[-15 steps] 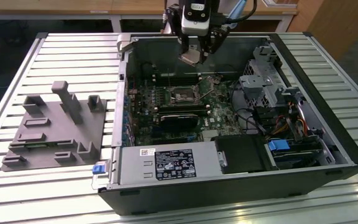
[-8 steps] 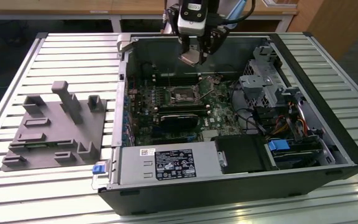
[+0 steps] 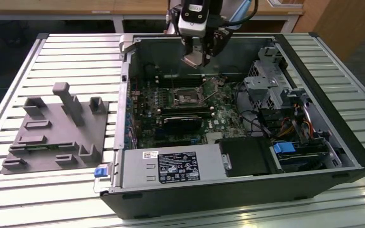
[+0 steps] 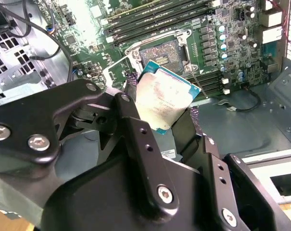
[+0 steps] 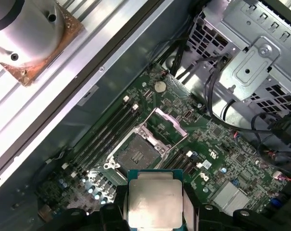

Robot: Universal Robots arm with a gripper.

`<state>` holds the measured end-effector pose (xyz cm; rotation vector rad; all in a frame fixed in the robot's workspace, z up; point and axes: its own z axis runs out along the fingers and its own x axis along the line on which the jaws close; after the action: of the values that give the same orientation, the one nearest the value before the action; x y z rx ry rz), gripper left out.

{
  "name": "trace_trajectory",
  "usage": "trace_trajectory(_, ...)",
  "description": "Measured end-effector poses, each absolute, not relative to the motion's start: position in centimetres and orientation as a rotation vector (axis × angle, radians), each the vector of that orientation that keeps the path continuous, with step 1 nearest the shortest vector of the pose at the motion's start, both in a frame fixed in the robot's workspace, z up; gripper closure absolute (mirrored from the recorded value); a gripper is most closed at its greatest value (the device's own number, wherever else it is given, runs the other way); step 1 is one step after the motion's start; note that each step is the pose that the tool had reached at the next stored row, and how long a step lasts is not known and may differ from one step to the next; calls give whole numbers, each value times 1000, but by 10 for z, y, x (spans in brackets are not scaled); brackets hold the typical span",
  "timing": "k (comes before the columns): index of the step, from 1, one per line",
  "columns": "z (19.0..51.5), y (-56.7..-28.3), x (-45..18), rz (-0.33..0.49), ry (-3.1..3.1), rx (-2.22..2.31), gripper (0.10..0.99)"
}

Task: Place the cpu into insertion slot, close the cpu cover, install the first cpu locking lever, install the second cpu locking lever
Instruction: 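Place the cpu into insertion slot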

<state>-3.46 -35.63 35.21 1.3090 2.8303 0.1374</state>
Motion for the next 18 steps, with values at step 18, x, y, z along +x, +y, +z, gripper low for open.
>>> trace_trajectory(18, 347, -356, -35, 134, 2720, 1512, 545)
